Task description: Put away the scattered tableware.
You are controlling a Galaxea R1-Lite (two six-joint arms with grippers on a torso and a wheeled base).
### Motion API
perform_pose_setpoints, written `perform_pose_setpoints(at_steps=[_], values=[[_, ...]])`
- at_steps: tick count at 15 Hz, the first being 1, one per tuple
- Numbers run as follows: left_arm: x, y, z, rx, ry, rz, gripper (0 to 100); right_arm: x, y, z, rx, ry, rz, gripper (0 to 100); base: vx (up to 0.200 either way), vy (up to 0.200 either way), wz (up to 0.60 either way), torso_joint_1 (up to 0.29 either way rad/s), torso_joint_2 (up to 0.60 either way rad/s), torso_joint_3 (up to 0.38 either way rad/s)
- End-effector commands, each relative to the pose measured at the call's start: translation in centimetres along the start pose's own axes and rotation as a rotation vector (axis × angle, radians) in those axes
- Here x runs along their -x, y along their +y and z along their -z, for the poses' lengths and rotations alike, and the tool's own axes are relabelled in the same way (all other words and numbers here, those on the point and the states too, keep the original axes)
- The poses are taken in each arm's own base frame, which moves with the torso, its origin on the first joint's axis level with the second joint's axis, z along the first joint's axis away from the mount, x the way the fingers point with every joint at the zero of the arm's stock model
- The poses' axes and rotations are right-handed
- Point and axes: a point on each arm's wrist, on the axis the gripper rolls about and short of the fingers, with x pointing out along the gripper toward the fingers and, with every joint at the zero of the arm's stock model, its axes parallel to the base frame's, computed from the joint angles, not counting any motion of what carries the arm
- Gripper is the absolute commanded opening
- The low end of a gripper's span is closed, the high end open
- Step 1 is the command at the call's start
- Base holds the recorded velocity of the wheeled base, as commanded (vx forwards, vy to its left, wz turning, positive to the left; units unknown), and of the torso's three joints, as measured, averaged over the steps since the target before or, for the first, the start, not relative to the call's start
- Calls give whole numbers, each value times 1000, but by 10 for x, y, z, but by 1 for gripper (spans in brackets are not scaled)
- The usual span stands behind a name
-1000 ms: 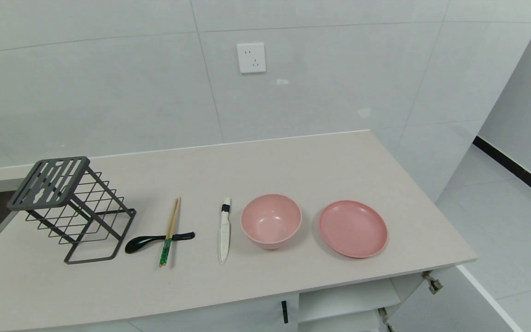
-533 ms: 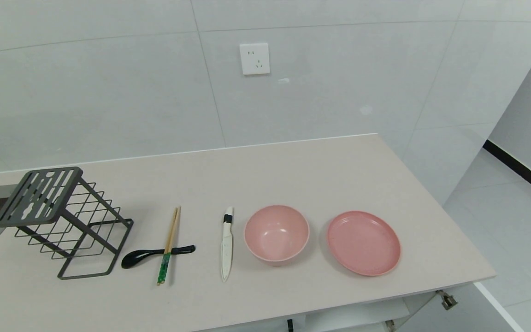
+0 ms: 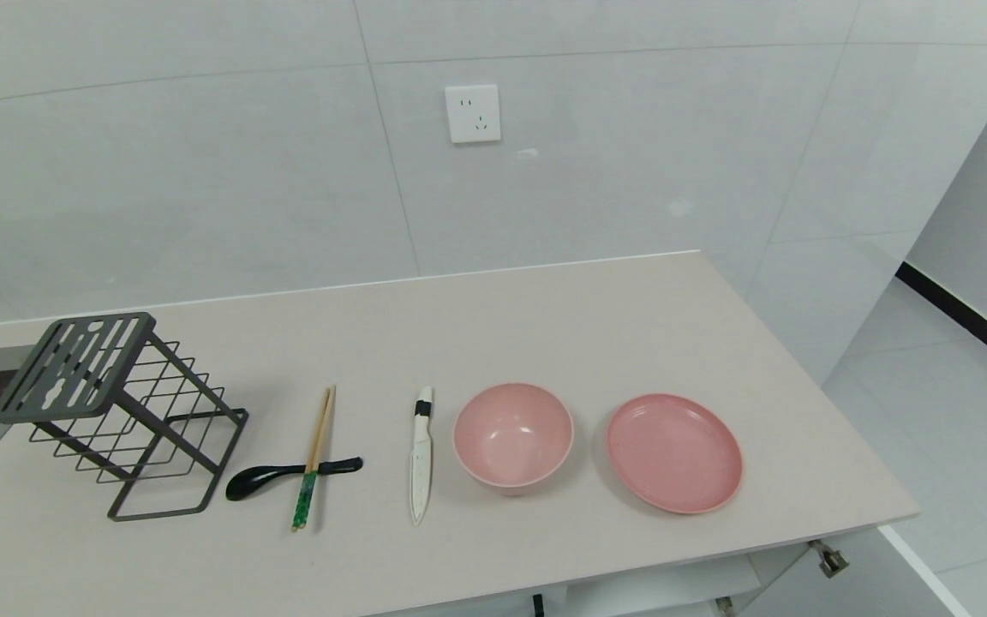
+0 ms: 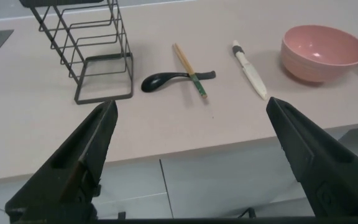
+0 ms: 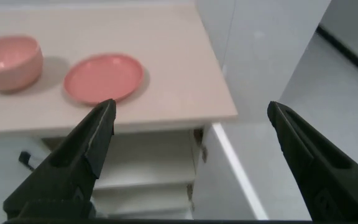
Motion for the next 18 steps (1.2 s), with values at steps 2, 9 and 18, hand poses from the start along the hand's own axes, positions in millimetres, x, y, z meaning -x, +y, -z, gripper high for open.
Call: perform_pose_setpoints(at_steps=[2, 9, 18], values=[[0, 0, 0, 0, 2, 0, 100, 1, -1, -16, 44, -152, 6, 100, 0, 0, 0, 0, 0, 0], [0, 0, 0, -7, 2, 0, 100, -29, 2, -47, 31, 126, -254, 100, 0, 0, 0, 0, 0, 0], [0, 0, 0, -11, 2, 3, 100, -105, 14, -58, 65, 330, -500, 100, 0, 0, 0, 0, 0, 0]])
